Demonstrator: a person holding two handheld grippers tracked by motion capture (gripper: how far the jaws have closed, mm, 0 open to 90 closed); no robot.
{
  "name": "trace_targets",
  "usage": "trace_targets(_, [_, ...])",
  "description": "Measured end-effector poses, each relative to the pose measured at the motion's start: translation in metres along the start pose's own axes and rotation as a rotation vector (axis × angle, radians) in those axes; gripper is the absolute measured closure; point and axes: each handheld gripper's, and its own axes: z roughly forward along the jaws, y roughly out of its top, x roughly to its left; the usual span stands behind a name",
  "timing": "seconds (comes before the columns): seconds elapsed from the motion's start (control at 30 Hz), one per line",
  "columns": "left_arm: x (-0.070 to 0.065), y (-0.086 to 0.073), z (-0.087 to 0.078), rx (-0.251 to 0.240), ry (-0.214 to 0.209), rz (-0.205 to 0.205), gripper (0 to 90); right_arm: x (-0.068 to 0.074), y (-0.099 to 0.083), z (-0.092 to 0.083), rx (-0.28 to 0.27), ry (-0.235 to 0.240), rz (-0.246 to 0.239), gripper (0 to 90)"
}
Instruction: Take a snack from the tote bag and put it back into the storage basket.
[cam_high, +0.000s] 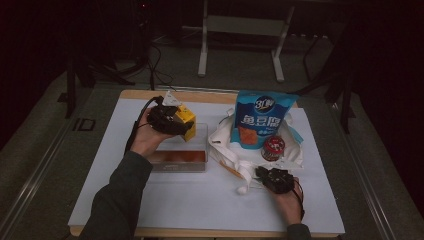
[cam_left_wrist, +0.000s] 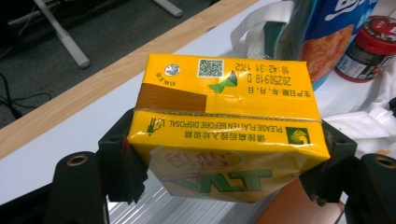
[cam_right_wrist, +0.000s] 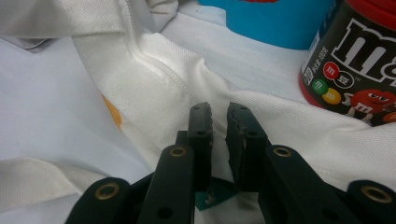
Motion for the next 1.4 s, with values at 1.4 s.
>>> trace_targets(1.4, [0.026,-0.030,-0.011,0.012,0.070,-0.110,28.1,0.000,0.000,0.000,0.000,-0.002,0.001,79.7])
